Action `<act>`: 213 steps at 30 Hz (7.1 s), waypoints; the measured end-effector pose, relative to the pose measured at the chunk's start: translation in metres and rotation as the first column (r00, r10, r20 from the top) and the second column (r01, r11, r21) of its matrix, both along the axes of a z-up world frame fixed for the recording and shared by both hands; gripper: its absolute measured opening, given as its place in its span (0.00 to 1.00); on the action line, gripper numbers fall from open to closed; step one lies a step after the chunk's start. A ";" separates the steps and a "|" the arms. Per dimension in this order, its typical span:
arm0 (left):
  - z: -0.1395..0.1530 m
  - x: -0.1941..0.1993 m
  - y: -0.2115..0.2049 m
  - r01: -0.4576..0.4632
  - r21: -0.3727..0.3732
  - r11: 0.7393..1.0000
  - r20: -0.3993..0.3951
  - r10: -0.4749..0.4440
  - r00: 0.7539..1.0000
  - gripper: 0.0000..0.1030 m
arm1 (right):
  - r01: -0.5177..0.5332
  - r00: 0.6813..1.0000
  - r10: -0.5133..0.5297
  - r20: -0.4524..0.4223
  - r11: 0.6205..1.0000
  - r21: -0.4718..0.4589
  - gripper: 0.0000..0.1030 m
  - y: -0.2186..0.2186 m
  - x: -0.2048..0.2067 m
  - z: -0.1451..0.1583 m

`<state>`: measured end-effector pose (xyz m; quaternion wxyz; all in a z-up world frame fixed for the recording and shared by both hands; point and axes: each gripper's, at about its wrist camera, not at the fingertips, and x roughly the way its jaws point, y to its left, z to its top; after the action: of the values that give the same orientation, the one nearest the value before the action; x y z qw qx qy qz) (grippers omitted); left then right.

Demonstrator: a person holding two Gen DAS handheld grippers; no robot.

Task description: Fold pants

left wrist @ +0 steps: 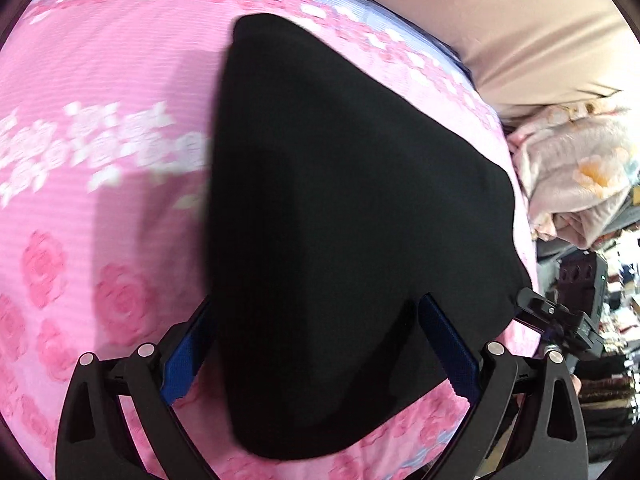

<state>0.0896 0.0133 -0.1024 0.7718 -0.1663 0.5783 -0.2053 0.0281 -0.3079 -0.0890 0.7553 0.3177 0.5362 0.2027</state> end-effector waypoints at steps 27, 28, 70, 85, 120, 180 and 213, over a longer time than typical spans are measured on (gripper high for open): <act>0.040 -0.070 0.002 0.079 0.017 0.997 0.145 -0.080 0.986 0.31 | -0.038 0.987 0.055 0.154 0.993 -0.108 0.34 0.037 -0.061 0.052; 0.038 -0.079 0.002 0.078 0.034 0.996 0.150 -0.082 0.985 0.31 | -0.036 0.988 0.053 0.144 0.993 -0.116 0.34 0.039 -0.069 0.048; 0.114 0.220 -0.017 -0.106 0.164 0.981 0.636 -0.023 0.771 0.32 | 0.103 0.806 0.019 0.592 0.980 -0.172 0.34 0.060 0.256 0.114; 0.003 0.252 0.014 -0.081 0.124 0.989 0.462 0.015 0.887 0.37 | 0.059 0.926 0.002 0.378 0.987 -0.150 0.35 0.054 0.285 0.012; 0.015 0.287 0.028 -0.350 0.457 0.818 0.483 0.102 0.869 0.78 | 0.165 0.921 0.077 0.382 0.812 -0.560 0.23 0.076 0.319 0.023; 0.054 -0.003 0.005 -0.362 0.450 0.816 0.553 0.064 0.831 0.89 | 0.273 0.892 -0.010 0.452 0.809 -0.520 0.57 0.092 0.025 0.086; 0.064 -0.019 0.016 -0.410 0.443 0.797 0.574 0.099 0.813 0.89 | 0.296 0.876 -0.004 0.482 0.794 -0.530 0.66 0.106 0.012 0.094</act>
<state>0.0711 0.0297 -0.0381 0.9345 0.0444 0.3507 0.0419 0.0405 -0.2018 0.0046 0.9342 0.0536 0.3511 0.0327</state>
